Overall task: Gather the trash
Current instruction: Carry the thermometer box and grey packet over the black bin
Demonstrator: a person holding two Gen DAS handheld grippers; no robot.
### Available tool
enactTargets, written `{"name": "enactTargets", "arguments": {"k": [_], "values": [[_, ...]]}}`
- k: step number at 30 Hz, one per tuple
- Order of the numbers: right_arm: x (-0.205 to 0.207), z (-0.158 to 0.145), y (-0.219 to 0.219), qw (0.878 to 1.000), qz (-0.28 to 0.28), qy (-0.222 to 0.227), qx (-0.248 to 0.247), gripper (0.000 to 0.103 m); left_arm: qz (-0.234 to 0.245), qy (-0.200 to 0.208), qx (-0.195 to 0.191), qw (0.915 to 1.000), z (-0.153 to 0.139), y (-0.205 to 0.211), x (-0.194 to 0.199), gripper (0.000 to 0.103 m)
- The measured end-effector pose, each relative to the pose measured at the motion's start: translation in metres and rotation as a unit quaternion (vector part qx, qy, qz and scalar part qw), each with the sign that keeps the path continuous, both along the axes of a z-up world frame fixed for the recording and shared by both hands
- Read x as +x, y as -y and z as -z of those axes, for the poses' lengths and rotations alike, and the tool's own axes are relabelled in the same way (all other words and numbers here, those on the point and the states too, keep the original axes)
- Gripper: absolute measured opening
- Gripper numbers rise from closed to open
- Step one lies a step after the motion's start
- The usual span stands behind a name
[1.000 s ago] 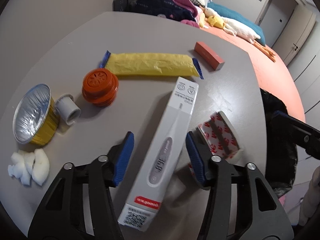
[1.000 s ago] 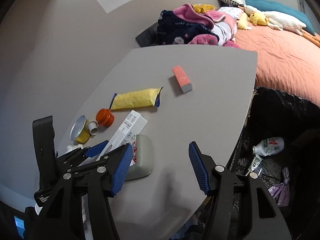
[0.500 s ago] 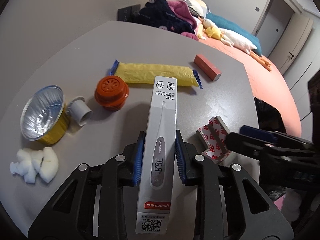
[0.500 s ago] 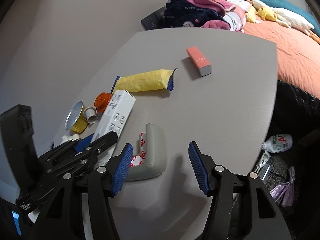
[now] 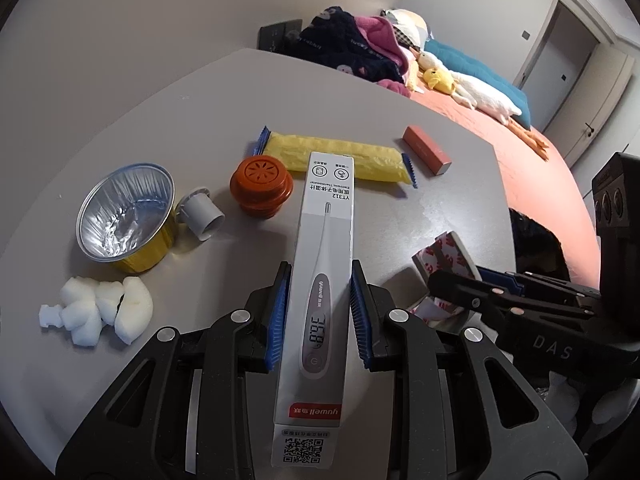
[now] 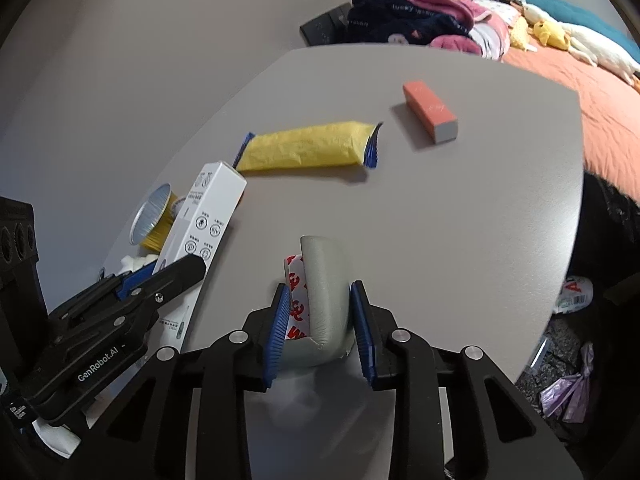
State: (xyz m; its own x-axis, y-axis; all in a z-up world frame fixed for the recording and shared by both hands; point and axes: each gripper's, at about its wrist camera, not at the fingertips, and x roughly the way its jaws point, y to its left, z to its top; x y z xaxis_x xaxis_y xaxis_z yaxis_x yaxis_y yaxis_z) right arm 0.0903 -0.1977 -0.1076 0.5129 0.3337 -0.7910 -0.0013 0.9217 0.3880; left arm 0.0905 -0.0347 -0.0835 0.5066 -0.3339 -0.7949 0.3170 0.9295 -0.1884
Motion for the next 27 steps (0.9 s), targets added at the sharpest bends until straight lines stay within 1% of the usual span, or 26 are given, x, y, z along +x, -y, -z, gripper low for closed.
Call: {"name": "enactTargets", "arguments": {"k": [9,17,27], "values": [[-0.012,-0.033,0.026,0.999,0.019,0.034,0.002,0.033,0.004,0.020,-0.018,0.9996,-0.022,0.015,-0.008,0.028],[-0.027,-0.055,0.051,0.998,0.036,0.057,0.002,0.033,0.027,0.033,-0.028,0.9987,-0.038,0.041,-0.011,0.028],[-0.045,-0.073,0.090,0.995,0.065,0.077,-0.002,0.033,0.065,0.046,-0.038,0.9961,-0.052,0.084,-0.015,0.028]]}}
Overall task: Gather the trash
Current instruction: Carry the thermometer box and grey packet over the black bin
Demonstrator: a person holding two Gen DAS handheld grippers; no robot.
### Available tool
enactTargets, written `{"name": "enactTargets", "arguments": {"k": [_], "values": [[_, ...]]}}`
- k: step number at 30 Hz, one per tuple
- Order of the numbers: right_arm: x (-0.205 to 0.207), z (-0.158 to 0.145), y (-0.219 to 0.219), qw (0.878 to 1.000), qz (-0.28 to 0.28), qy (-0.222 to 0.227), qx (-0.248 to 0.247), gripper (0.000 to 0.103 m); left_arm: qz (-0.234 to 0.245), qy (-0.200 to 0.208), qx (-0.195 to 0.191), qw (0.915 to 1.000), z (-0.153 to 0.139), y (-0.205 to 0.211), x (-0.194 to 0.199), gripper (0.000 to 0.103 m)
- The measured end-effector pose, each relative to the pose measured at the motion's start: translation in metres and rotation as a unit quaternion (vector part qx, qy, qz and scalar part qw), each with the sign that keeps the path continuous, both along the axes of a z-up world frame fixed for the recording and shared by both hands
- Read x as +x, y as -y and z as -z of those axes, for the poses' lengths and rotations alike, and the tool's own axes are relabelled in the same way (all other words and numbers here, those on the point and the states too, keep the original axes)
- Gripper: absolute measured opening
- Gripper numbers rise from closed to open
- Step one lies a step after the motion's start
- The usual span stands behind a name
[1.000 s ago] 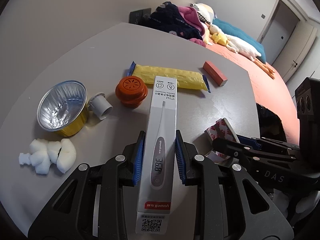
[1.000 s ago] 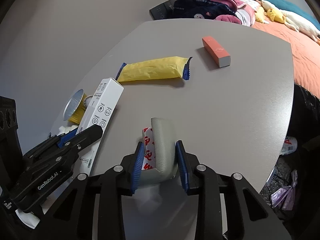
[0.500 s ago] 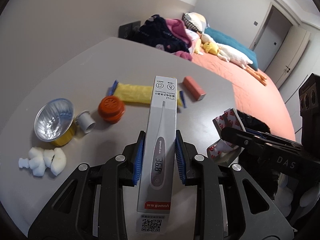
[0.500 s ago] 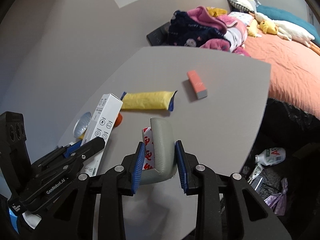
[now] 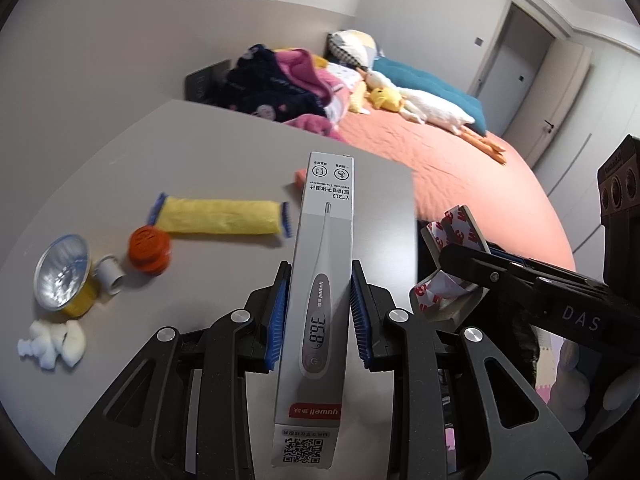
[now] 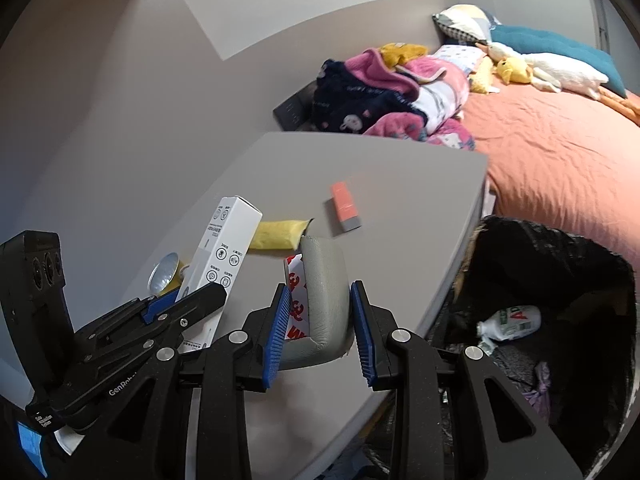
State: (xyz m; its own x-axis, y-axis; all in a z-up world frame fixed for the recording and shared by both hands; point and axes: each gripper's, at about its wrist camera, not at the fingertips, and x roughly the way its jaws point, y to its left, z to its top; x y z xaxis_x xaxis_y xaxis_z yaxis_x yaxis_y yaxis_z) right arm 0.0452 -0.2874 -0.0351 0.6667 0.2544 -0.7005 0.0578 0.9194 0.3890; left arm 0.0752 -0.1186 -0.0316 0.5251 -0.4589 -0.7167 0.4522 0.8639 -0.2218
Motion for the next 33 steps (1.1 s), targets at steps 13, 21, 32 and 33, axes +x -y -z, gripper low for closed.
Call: {"name": "enactTargets", "arguments": {"k": [13,21,32,33], "values": [[-0.025,-0.011,0.057,0.999,0.043,0.017,-0.003,0.033,0.053,0.011,-0.006,0.9985,-0.011,0.063,-0.007,0.028],[-0.039,-0.016,0.089,0.997,0.066,0.026,-0.008,0.033,0.085,0.015,-0.009,0.9962,-0.014,0.101,-0.009,0.028],[-0.055,-0.021,0.127,0.995,0.097,0.031,-0.012,0.033,0.122,0.015,-0.011,0.9924,-0.015,0.145,-0.016,0.029],[-0.056,-0.021,0.130,0.995,0.099,0.031,-0.012,0.033,0.125,0.015,-0.011,0.9920,-0.015,0.150,-0.017,0.029]]}}
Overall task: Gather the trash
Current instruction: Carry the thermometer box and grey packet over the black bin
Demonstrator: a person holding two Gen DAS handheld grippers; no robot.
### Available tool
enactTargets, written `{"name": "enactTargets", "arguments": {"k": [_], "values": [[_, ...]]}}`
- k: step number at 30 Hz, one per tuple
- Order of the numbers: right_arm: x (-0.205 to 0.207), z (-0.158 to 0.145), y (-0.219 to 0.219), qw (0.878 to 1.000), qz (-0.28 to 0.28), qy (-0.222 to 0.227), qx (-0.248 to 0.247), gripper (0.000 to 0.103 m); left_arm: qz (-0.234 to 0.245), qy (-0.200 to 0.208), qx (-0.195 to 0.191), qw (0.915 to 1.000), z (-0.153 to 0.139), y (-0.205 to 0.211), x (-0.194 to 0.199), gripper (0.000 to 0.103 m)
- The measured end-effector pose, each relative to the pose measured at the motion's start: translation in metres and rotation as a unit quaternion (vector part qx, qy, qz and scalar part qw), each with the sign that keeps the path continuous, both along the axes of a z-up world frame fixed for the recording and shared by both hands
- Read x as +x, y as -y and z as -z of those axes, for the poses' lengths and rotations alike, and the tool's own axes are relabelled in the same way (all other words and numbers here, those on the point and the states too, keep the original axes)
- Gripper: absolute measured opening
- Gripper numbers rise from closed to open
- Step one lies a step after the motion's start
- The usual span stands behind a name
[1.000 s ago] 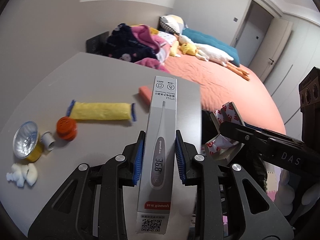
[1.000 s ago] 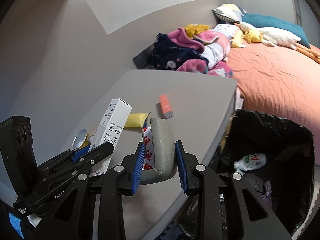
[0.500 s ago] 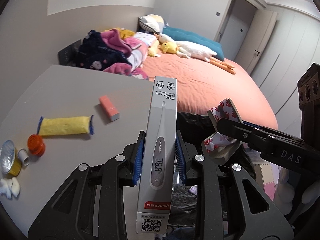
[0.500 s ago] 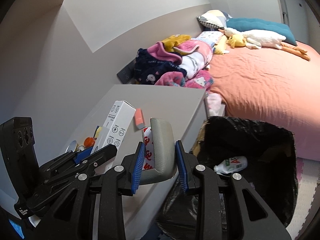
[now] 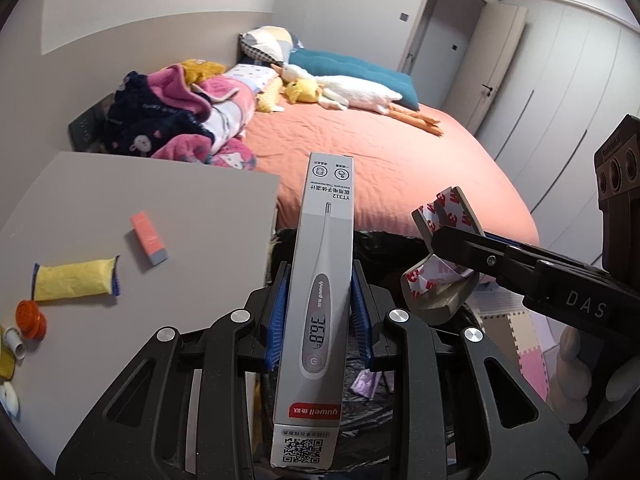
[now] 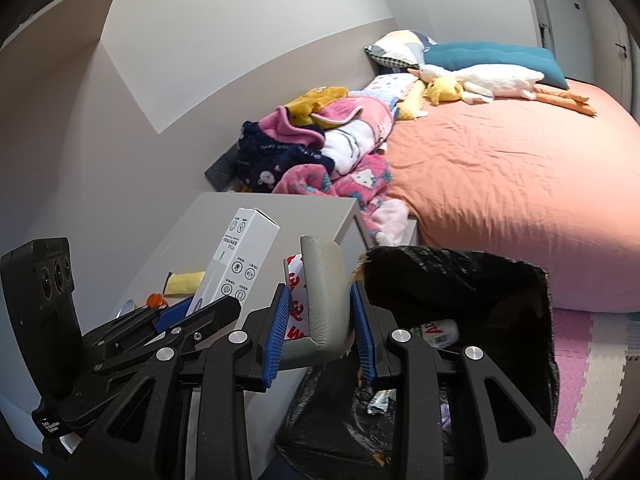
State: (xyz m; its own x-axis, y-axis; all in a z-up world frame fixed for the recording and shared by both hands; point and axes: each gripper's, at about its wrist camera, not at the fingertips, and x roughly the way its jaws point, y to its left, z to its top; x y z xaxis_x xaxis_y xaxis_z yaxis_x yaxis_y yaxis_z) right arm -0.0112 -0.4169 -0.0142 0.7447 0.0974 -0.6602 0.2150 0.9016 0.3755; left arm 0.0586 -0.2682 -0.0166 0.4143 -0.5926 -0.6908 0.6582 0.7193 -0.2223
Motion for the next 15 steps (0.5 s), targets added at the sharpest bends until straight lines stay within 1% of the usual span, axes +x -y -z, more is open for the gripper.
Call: {"name": "enactTargets", "arguments": {"k": [15], "values": [[-0.019,0.000,0.036,1.000,0.026,0.000,-0.003,0.033,0.039,-0.007,-0.001,0.9992,0.004,0.043,-0.012,0.029]]}}
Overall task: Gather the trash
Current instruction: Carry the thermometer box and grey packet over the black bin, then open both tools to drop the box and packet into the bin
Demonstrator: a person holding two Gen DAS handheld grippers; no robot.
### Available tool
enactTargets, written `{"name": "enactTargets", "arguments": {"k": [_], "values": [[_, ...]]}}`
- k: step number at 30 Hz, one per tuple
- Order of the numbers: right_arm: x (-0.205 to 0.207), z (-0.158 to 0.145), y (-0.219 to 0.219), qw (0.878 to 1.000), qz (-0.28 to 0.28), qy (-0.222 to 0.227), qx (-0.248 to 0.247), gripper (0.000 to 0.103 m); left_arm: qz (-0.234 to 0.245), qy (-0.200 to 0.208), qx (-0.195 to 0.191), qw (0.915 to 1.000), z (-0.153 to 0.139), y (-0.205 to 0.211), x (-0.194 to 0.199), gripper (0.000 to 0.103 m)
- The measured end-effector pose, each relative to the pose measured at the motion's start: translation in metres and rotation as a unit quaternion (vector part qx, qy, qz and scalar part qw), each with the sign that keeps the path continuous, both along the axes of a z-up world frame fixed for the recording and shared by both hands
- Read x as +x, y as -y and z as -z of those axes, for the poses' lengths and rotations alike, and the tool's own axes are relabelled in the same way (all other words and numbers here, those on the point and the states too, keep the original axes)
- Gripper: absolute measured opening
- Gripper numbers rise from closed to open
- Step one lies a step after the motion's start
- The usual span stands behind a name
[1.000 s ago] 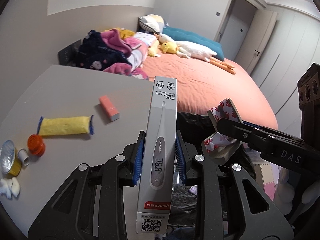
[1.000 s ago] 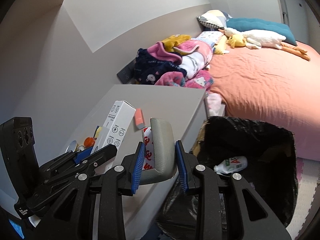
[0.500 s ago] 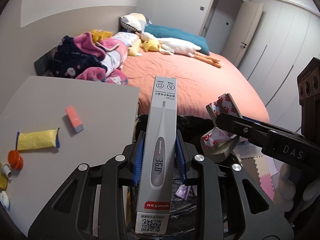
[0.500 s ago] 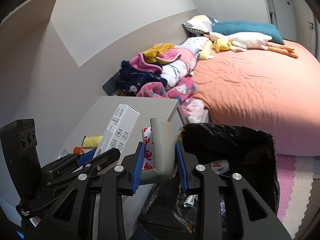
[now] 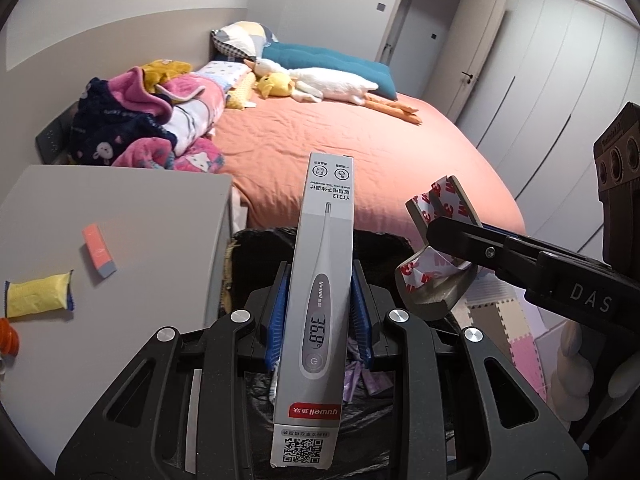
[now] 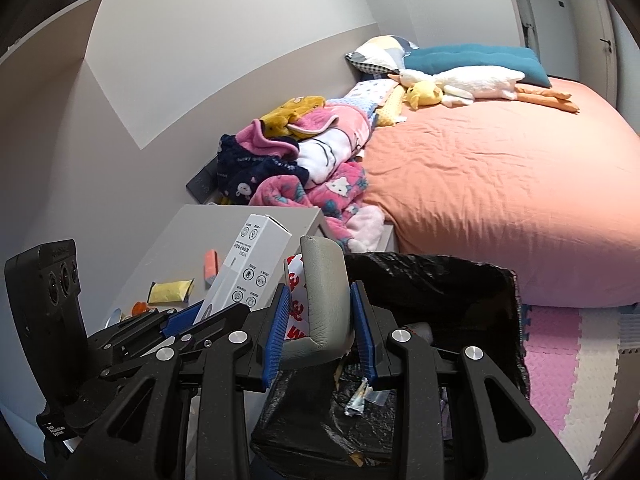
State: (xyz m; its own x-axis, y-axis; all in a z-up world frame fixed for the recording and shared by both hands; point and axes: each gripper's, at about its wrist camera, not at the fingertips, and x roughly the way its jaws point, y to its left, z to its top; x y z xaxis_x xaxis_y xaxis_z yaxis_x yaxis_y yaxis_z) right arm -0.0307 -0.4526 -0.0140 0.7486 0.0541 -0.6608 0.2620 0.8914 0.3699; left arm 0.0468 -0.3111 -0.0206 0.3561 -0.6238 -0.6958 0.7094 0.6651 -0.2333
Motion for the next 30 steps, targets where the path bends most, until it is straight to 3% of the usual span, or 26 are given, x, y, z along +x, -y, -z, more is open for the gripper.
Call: {"name": "enactTargets", "arguments": {"k": [4,5,6,7,8,9,10,17,30], "values": [[-0.005,0.001,0.011,1.000,0.007,0.000,0.003,0.033,0.008,-0.016,0.004,0.9998,0.006,0.011,-0.001,0.029],[-0.007,0.000,0.014,1.000,0.010,0.002,0.005,0.034,0.010,-0.027,0.004,0.9996,0.008,0.012,0.002,0.039],[-0.010,-0.001,0.017,1.000,0.013,0.006,0.005,0.039,0.007,-0.039,0.006,0.9992,0.010,0.014,0.004,0.071],[-0.013,-0.003,0.020,1.000,0.021,0.008,-0.001,0.045,-0.007,-0.047,0.012,0.9988,0.011,0.015,0.006,0.088],[-0.016,-0.006,0.022,0.999,0.035,0.010,-0.012,0.062,-0.022,-0.043,0.016,0.9987,0.010,0.015,0.006,0.096],[-0.020,-0.010,0.024,0.998,0.053,0.017,-0.027,0.073,-0.028,-0.037,0.013,0.9988,0.009,0.014,0.005,0.096],[-0.023,-0.012,0.025,0.997,0.058,0.025,-0.034,0.073,-0.031,-0.038,0.013,0.9987,0.008,0.014,0.006,0.096],[-0.026,-0.016,0.030,0.997,0.055,0.036,-0.032,0.073,-0.044,-0.032,0.007,0.9985,0.002,0.006,0.007,0.096],[-0.003,-0.014,0.000,0.999,0.004,0.036,-0.022,0.073,-0.097,-0.022,0.006,0.9950,-0.003,-0.037,0.012,0.096]]}}
